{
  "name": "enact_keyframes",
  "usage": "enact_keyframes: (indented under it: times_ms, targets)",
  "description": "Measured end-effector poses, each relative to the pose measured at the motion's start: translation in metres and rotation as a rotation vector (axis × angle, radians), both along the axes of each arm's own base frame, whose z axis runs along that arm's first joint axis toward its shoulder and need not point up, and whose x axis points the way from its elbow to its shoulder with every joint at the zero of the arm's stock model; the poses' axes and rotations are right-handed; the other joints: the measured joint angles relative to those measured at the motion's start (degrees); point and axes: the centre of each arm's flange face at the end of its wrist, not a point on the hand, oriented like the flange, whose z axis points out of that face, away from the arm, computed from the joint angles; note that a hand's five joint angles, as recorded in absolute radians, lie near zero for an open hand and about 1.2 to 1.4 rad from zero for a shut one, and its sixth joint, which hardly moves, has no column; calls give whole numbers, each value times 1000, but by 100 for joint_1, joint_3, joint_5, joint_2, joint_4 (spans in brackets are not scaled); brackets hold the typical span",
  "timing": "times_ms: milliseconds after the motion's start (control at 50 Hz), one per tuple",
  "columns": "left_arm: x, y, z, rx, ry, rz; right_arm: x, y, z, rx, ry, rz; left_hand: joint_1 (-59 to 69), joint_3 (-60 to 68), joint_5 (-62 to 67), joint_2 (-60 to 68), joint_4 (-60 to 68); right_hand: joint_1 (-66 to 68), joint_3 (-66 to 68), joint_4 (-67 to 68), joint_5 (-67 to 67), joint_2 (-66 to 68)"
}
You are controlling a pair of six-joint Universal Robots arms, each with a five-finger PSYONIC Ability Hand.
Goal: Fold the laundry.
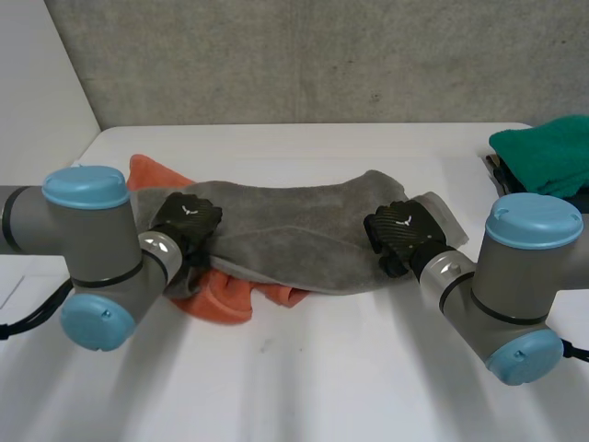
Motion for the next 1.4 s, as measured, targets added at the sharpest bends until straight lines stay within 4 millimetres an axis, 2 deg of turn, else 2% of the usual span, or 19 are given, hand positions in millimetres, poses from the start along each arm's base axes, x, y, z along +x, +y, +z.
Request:
enact_keyframes:
  times_ms: [80, 220, 320, 420, 480, 560, 600, 620, 640, 660, 680, 760, 900, 960, 1080, 1160, 1260, 1280, 1400]
  targets:
    - [-4, -7, 16, -72, 17, -7, -1, 0, 0, 1, 1, -3, 0, 134, 11, 123, 126, 0, 0, 0, 0, 0]
    - [-28, -1, 94, -313, 176, -59, -3, -1, 1, 2, -3, -11, 0, 134, 11, 124, 128, 0, 0, 0, 0, 0]
    - [-68, 28, 159, -495, 387, -177, -8, -6, 4, -4, -14, -44, 0, 134, 11, 129, 130, -122, -103, -94, -109, -126]
    - [-110, 60, 181, -527, 547, -304, -18, -17, 11, -16, -41, -113, 0, 134, 11, 130, 130, -337, -342, -332, -351, -366]
    - [-134, 75, 169, -464, 593, -363, -26, -25, 16, -25, -63, -162, 0, 134, 11, 130, 131, -398, -434, -403, -453, -439]
    - [-154, 84, 138, -349, 588, -394, -35, -35, 20, -35, -86, -211, -564, -484, -445, -528, -536, -402, -443, -406, -476, -439]
    - [-159, 86, 114, -267, 559, -391, -39, -39, 22, -38, -94, -230, -3574, -3110, -3067, -3193, -3195, -402, -444, -406, -476, -439]
    - [-160, 86, 109, -250, 551, -386, -39, -40, 22, -38, -95, -233, -3574, -3110, -3067, -3193, -3195, -402, -444, -406, -475, -440]
    - [-159, 85, 102, -223, 536, -375, -40, -41, 22, -39, -95, -236, -4989, -4616, -4606, -4764, -4735, -402, -444, -406, -476, -440]
    - [-157, 83, 98, -207, 526, -363, -41, -41, 21, -39, -94, -237, -4989, -4616, -4606, -4764, -4735, -402, -444, -406, -475, -440]
    - [-153, 80, 94, -191, 514, -346, -41, -42, 21, -39, -92, -238, -5479, -5270, -5196, -5347, -5382, -402, -444, -406, -476, -439]
    - [-133, 66, 96, -174, 486, -271, -40, -42, 18, -37, -82, -234, -5512, -5429, -5280, -5503, -5555, -402, -444, -406, -476, -440]
    - [-70, 25, 111, -195, 418, -91, -34, -38, 11, -34, -49, -209, -5513, -5429, -5280, -5503, -5555, -438, -476, -428, -527, -468]
    - [-46, 9, 106, -191, 357, -41, -31, -36, 9, -35, -36, -198, -5510, -5428, -5280, -5503, -5552, -440, -493, -442, -542, -469]
    - [3, -32, 71, -129, 135, -30, -23, -29, 3, -38, 0, -165, -4700, -4763, -4655, -4797, -4808, -485, -531, -480, -593, -520]
    - [17, -49, 48, -85, 28, -98, -19, -24, 1, -40, 19, -148, -3985, -4039, -3920, -4097, -4071, -485, -535, -493, -613, -520]
    - [24, -69, 22, -56, -69, -174, -16, -20, -3, -38, 37, -135, -4035, -4030, -3942, -4083, -4076, -494, -546, -499, -613, -519]
    - [25, -74, 17, -55, -85, -181, -16, -19, -3, -38, 39, -134, -4740, -4711, -4683, -4764, -4790, -496, -547, -499, -613, -520]
    - [27, -91, -2, -60, -149, -202, -18, -20, -6, -31, 46, -137, -5291, -5269, -5238, -5367, -5408, -513, -546, -499, -613, -520]
